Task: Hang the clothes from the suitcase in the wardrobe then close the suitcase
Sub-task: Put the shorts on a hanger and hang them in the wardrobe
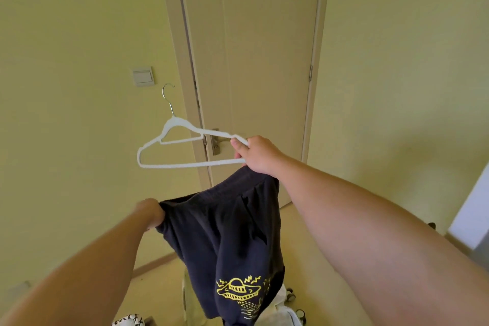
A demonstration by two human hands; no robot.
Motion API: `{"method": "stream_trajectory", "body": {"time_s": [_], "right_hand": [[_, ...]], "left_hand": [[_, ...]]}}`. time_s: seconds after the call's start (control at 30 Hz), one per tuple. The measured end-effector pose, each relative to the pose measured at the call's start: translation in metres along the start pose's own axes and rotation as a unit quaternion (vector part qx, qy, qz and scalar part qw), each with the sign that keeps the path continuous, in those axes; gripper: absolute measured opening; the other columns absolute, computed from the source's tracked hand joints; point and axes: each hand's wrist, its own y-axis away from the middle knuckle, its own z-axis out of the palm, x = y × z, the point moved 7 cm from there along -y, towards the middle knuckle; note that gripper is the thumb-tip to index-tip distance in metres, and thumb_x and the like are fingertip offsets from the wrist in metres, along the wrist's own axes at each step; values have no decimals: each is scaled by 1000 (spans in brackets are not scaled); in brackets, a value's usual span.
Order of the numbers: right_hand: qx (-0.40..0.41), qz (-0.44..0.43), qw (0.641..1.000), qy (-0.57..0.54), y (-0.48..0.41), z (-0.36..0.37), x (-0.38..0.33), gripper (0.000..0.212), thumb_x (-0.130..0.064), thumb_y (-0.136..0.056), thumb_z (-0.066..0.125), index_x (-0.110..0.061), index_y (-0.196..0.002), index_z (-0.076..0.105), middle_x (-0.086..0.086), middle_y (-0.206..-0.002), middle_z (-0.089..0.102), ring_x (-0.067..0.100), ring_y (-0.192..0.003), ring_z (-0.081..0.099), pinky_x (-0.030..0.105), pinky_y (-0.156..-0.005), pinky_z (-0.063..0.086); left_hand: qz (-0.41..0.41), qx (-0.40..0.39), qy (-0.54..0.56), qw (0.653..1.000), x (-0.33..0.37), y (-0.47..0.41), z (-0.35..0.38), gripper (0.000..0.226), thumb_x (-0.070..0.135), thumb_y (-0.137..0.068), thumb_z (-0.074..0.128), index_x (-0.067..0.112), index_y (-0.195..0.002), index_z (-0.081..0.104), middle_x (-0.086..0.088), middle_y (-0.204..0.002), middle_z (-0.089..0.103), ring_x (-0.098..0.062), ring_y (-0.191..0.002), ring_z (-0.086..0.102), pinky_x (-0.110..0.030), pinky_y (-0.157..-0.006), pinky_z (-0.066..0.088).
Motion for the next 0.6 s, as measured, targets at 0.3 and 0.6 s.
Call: {"method": "stream_trajectory", "body": {"time_s": [0.3, 0.6], "right_hand": [[-41, 8, 999, -20, 6, 15, 14, 62, -63, -102, 32, -18, -90, 73, -3, -70, 53, 16, -64, 52, 30, -63, 41], [-54, 14, 992, -115, 7, 14, 0, 66, -71, -97, 29, -26, -93, 76, 0, -92, 74, 19, -84, 66, 31, -73, 48]], "left_hand": [[-22, 98, 392, 915, -2, -14, -92, 25, 1, -98, 51, -11, -119, 59, -6, -51, 65, -20, -51, 68, -39, -64, 63], [4, 128, 377, 917, -13, 1, -99, 69, 65, -94, 40, 8, -81, 76, -11, -86, 74, -32, -77, 69, -37, -71, 49]]}}
